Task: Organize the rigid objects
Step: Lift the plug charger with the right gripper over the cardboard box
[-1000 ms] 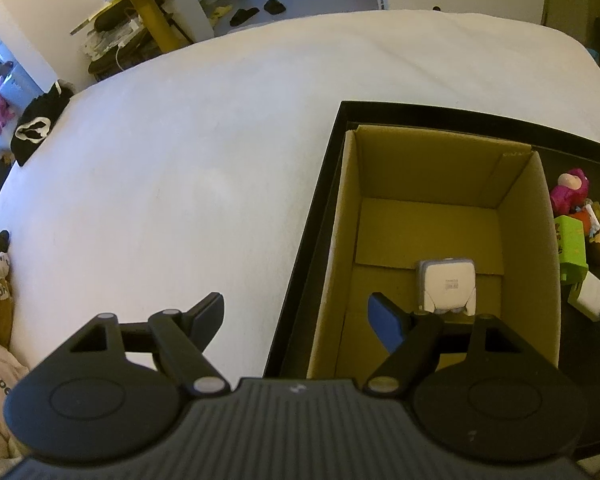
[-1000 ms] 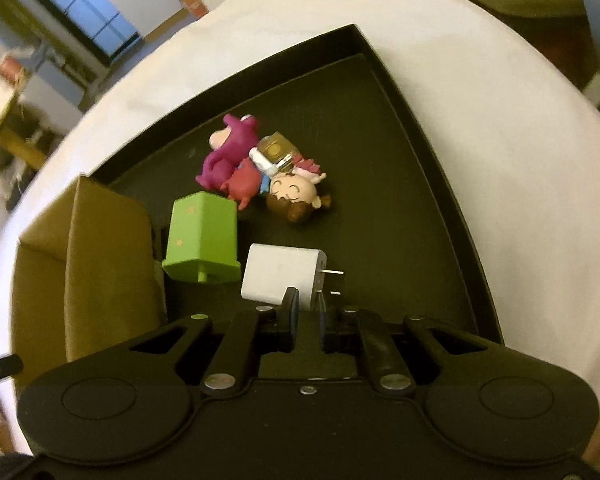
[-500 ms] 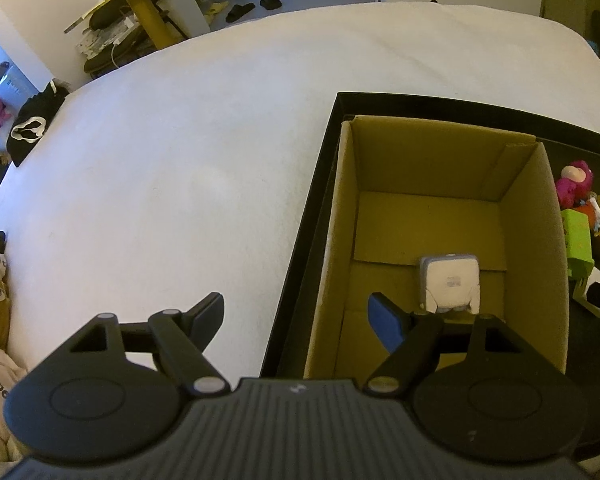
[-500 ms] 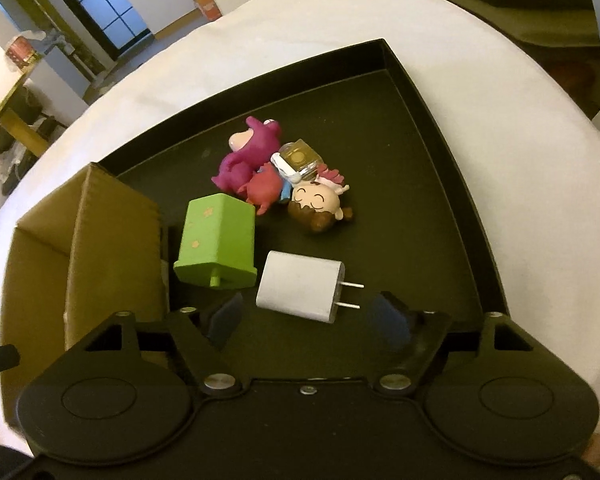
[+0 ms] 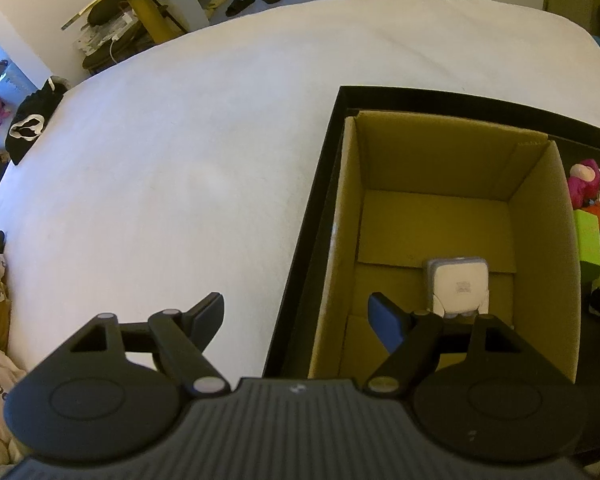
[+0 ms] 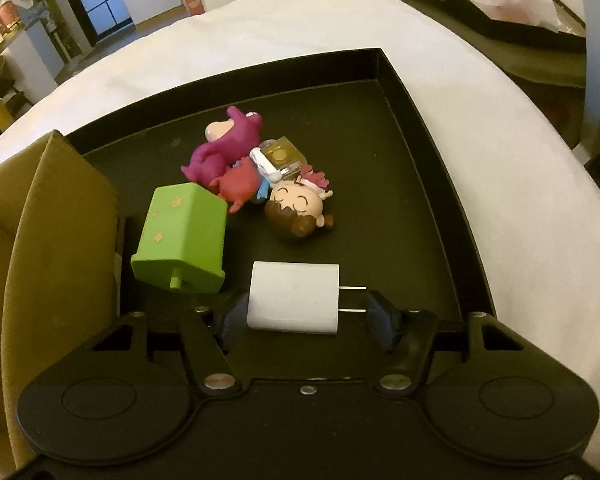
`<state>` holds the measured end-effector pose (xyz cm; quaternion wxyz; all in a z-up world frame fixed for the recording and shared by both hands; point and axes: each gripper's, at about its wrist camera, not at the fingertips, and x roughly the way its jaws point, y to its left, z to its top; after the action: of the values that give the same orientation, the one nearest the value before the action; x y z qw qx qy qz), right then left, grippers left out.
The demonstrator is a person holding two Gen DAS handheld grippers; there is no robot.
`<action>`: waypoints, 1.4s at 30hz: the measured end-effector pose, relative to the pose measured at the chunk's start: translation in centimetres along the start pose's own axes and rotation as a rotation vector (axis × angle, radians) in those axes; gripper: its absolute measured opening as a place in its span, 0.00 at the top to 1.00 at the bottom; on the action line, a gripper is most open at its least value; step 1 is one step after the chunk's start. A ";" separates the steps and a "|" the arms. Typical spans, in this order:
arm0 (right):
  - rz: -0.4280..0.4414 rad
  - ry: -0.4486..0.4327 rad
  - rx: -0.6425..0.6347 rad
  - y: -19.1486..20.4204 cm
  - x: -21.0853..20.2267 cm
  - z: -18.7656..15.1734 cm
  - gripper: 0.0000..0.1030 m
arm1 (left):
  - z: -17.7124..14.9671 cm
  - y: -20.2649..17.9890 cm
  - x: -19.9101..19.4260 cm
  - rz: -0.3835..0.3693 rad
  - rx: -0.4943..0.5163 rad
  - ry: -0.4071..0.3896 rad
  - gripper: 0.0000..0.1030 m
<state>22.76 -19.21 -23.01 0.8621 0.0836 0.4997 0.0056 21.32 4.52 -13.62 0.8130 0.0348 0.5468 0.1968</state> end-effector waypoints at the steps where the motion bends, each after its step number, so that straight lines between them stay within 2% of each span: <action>1: 0.006 -0.002 0.003 -0.1 -0.2 0.0 0.41 | -0.1 -0.1 0.0 -0.001 0.003 -0.001 0.24; 11: 0.038 -0.018 -0.034 0.0 -2.3 0.4 0.41 | -0.4 0.2 -0.4 -0.020 0.005 -0.011 0.24; 21: 0.008 -0.055 -0.063 0.1 -5.0 1.4 0.41 | -0.7 1.0 -0.9 -0.053 -0.018 -0.035 0.24; 30: 0.023 -0.115 -0.116 2.4 -7.7 2.5 0.41 | -1.4 2.3 -1.4 -0.072 -0.043 -0.062 0.25; 37: 0.055 -0.148 -0.154 4.8 -9.8 2.9 0.41 | -1.9 3.6 -1.6 -0.120 -0.062 -0.085 0.25; 42: 0.064 -0.161 -0.175 6.3 -10.8 2.9 0.41 | -2.0 4.1 -1.7 -0.186 -0.076 -0.096 0.28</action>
<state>20.31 -14.44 -11.35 0.9029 0.0245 0.4235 0.0700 17.86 7.33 -11.83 0.8537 -0.0375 0.5003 0.1394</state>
